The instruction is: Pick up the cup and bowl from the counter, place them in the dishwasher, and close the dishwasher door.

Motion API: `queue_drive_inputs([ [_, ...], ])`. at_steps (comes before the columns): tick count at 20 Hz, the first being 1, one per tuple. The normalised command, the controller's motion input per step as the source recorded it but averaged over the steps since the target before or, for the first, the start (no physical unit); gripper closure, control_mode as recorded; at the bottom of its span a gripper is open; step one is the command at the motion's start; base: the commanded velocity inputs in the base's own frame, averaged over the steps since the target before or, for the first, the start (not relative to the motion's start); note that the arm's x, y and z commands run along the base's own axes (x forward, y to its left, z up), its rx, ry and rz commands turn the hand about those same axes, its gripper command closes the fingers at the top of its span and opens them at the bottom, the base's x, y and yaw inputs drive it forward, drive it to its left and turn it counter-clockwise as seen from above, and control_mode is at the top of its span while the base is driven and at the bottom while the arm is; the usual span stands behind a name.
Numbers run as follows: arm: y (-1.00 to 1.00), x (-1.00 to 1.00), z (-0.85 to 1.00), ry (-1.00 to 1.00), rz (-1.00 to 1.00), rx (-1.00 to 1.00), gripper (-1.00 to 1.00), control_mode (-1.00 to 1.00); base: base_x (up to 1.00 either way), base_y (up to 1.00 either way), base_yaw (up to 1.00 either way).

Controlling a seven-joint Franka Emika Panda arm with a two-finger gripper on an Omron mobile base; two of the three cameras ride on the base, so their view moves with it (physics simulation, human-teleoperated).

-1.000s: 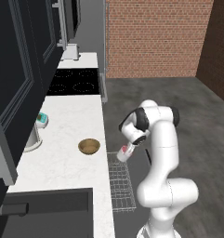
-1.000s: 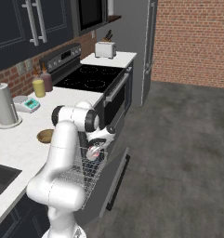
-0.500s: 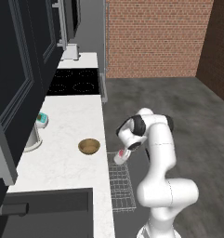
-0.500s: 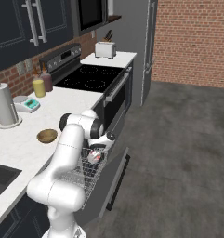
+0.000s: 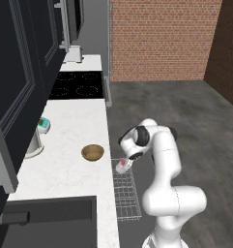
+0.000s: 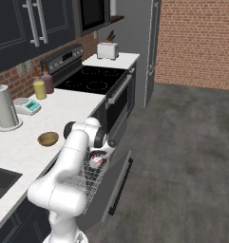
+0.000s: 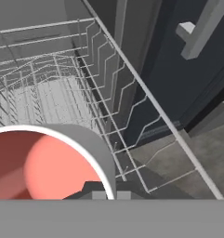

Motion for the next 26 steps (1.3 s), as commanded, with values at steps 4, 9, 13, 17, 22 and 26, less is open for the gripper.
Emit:
queue_drive_inputs([
  [4, 0.1, 0.28, -0.43, 0.0, 0.0, 0.0, 1.0, -1.0, 0.0, 0.0, 0.0],
  [9, 0.0, 0.19, -0.55, 0.0, 0.0, -0.01, 1.0, -1.0, 0.0, 0.0, 0.0],
  [13, 0.0, 0.1, -0.52, 0.0, 0.0, -0.02, 1.0, -1.0, 0.0, 0.0, 0.0],
  [17, -0.03, 0.01, -0.52, 0.0, 0.0, -0.05, -1.0, -1.0, 0.0, 0.0, 0.0],
  [22, -0.53, -0.29, -0.55, -0.02, 0.07, -0.14, -1.0, -1.0, 0.0, 0.0, 0.0],
  [26, -0.57, -0.44, -0.48, -0.07, 0.12, -0.17, -1.0, -1.0, 0.0, 0.0, 0.0],
])
